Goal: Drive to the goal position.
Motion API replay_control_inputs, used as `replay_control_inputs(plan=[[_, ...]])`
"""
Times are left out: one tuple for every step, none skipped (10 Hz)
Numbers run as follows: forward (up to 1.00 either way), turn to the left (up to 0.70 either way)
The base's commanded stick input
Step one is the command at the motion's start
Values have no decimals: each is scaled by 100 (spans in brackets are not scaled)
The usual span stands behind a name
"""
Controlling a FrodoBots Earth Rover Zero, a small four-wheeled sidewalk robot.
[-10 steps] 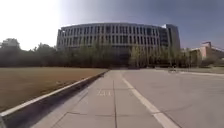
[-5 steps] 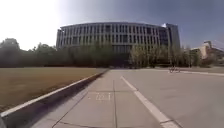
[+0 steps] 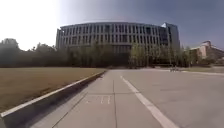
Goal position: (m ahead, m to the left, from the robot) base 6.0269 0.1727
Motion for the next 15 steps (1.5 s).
replay_control_inputs(plan=[[39, 6], [39, 6], [38, 6], [34, 5], [34, 5], [34, 5], [34, 5], [34, 5], [34, 5], [34, 5], [34, 5], [34, 5], [34, 4], [34, 4], [34, 4]])
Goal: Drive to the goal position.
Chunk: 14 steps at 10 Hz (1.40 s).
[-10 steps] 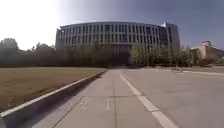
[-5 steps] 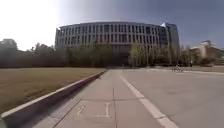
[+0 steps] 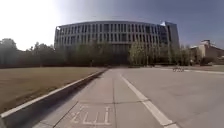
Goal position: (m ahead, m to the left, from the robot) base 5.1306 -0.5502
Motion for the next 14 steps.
replay_control_inputs(plan=[[34, 4], [34, 5], [34, 5], [34, 5], [34, 5], [34, 5], [34, 5], [32, 5], [30, 5], [27, 4], [24, 4], [22, 3], [21, 3], [21, 3]])
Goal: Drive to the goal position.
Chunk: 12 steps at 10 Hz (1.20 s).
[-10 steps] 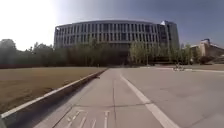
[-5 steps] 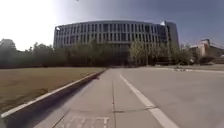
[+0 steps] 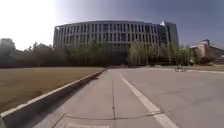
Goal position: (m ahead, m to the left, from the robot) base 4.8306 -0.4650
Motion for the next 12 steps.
replay_control_inputs(plan=[[21, 2], [21, 2], [20, 3], [16, 2], [15, 2], [15, 2], [14, 2], [13, 2], [12, 2], [11, 2], [11, 2], [11, 2]])
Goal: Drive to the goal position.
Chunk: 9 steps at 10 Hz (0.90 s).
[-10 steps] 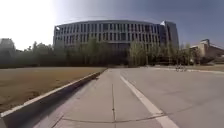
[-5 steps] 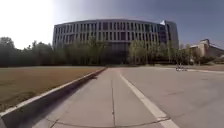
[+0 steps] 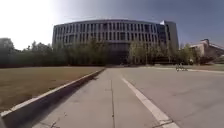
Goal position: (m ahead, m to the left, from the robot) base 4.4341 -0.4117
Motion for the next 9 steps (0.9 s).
replay_control_inputs(plan=[[11, 2], [11, 2], [11, 2], [11, 1], [11, 1], [11, 2], [11, 2], [11, 2], [11, 1]])
